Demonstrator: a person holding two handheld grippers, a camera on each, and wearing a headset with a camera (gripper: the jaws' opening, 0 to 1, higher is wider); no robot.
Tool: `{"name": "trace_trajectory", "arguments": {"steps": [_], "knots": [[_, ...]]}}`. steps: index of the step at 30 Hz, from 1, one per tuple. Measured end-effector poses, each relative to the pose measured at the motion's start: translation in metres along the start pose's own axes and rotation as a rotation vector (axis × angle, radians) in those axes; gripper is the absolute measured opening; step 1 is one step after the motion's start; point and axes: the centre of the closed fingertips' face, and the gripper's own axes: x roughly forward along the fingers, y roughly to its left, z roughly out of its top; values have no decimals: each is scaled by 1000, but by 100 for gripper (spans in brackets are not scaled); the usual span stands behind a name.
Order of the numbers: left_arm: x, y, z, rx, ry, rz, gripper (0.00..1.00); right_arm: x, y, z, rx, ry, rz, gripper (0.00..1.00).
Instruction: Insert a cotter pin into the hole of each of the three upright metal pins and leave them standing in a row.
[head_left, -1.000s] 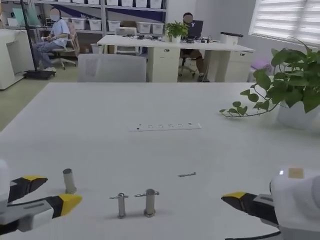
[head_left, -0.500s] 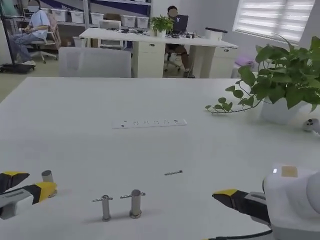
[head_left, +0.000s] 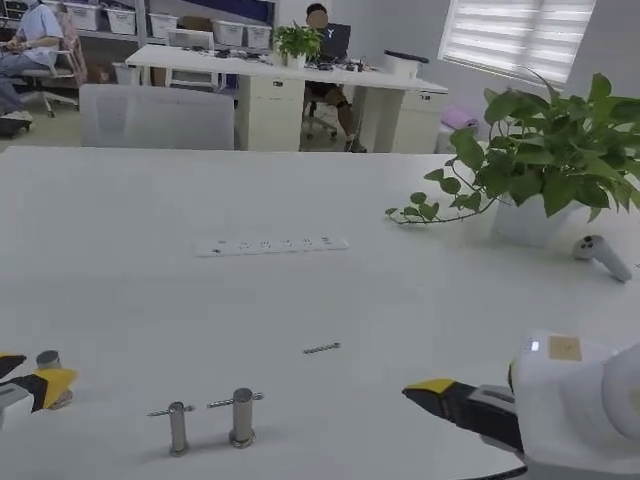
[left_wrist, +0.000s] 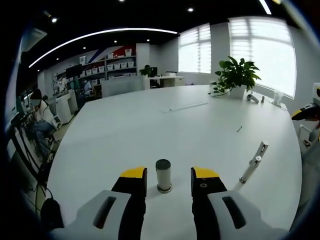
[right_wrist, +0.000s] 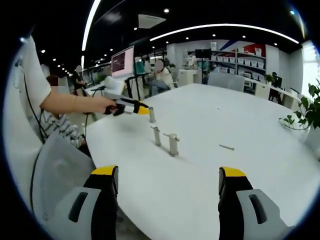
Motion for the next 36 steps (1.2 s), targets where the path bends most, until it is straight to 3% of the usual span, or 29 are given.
{"name": "trace_trajectory", "arguments": {"steps": [8, 18, 36], "knots": [[12, -1, -9, 21, 25, -9, 31, 2, 1, 1, -3, 2, 0, 84], [16, 4, -8, 25, 19, 13, 12, 5, -1, 0, 38, -8, -5, 83], [15, 5, -7, 6, 8, 8, 11, 9, -3, 3, 43, -16, -2, 83]]}}
